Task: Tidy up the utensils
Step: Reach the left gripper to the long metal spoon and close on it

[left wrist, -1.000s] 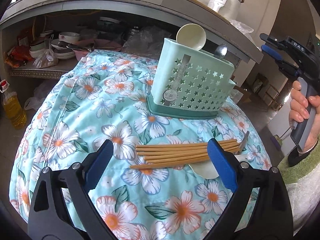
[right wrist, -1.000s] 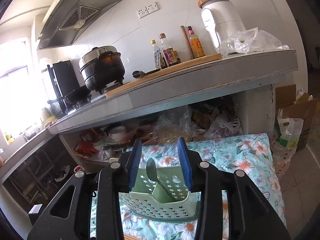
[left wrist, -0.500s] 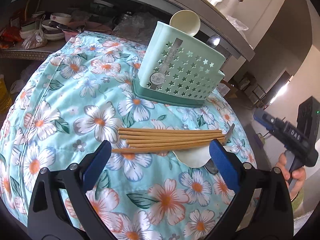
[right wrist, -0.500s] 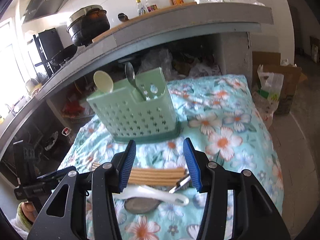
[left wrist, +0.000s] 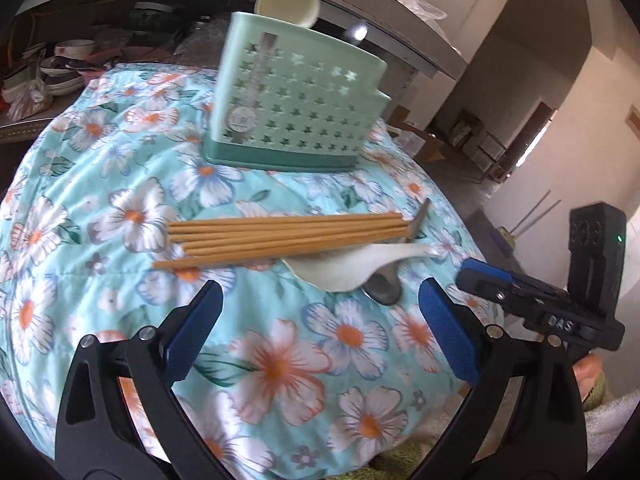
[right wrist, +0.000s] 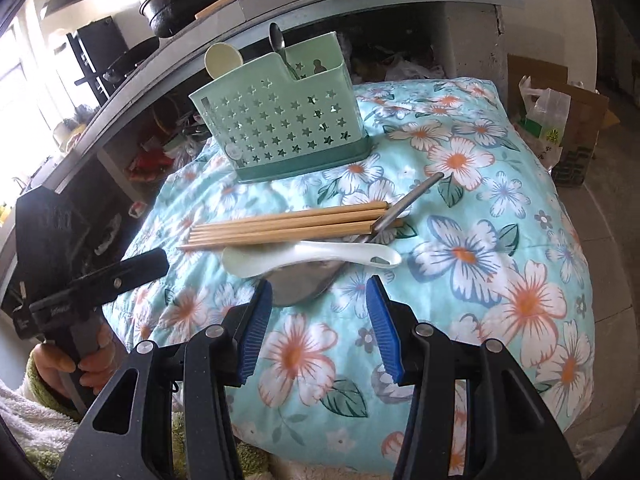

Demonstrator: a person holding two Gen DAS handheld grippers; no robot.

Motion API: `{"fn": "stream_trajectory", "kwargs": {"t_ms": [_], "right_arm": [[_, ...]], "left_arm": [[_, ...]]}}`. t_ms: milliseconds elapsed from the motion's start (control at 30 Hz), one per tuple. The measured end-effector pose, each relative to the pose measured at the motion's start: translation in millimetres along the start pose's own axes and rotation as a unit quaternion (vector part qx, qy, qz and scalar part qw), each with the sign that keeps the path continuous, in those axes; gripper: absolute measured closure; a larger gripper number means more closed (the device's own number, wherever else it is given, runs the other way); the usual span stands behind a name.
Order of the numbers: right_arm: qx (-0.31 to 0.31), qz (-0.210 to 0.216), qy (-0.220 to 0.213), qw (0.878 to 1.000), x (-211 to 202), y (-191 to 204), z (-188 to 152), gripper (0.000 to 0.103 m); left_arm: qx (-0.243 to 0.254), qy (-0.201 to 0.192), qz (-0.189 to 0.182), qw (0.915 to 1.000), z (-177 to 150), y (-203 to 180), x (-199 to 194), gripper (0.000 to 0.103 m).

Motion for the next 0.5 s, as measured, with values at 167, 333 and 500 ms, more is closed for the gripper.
{"fn": "stream_trajectory", "kwargs": {"t_ms": [167,333,500], "right_arm": [[0.026,0.007,-0.011,1.000,-0.1,-9.2,2.0,0.055],[0.045,0.012,-0.019,0.999,0.3,-15.2,-2.2,0.055],[0.066,0.016,-0.031,0.997,-3.7,-25.4,-6.7,0.055]], "left_arm": [[-0.009,0.035,-0.056,0.9978,-22.2,-25.0,20.4,0.020],[-0.090,0.069,-0.096,0.9889,-24.5,-19.0,49.0,0.040],[-0.164,0.085,-0.123,0.9751,-22.2,-10.7,69.8,0.054]]}}
Point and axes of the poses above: each gripper's, at about its wrist camera, not at the fingertips, and x roughly the way its jaws point, y to its left, z to its top, the point moved 3 cm from there along x, roughly the way its jaws point, and after that the axes turned 6 degrees about -x, right-handed, at the moved point
